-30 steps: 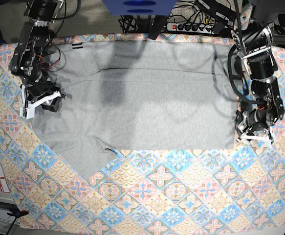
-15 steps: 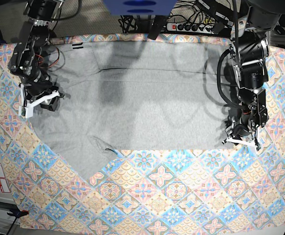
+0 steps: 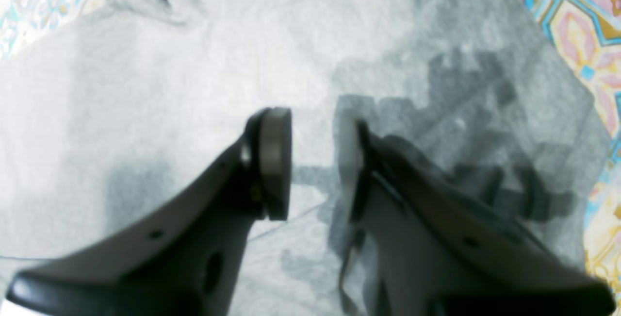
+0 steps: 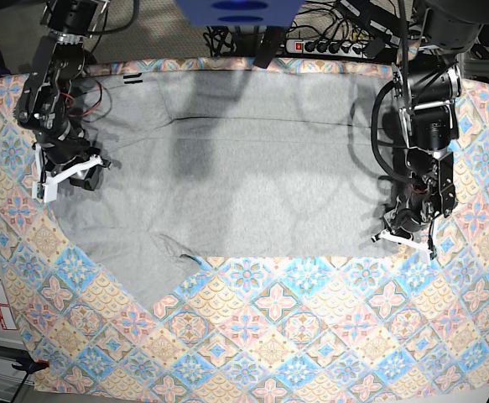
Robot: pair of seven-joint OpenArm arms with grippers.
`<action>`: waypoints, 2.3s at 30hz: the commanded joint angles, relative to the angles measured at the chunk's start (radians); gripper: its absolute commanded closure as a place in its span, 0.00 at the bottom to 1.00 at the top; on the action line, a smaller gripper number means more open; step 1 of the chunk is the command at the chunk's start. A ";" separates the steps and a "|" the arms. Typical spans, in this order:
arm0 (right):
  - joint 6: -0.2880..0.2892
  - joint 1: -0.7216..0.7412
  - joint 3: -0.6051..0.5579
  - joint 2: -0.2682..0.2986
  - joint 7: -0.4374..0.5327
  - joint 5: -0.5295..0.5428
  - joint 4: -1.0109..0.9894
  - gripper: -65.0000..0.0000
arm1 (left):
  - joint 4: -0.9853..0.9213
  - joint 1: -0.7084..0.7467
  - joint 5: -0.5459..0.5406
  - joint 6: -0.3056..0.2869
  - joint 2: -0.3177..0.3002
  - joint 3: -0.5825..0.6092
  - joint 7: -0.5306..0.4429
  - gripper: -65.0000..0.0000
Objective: Fold the T-shirt properly
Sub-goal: 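Reach both grippers down to the shirt's side edges, then grasp the side edges and drag the shirt toward the robot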
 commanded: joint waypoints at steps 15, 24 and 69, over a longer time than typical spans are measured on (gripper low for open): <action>0.007 0.121 -0.014 0.072 -0.068 0.009 -0.101 0.74 | 0.586 0.321 -0.003 -0.011 -0.017 -0.001 0.083 1.00; 0.004 0.329 -0.044 0.143 -0.082 0.007 -0.366 0.65 | 0.775 0.485 -0.003 -0.011 -0.016 -0.067 0.083 1.00; 0.007 0.676 -0.271 0.236 0.354 -0.286 -1.017 0.61 | 0.864 0.631 -0.086 -0.009 -0.014 -0.109 0.083 1.00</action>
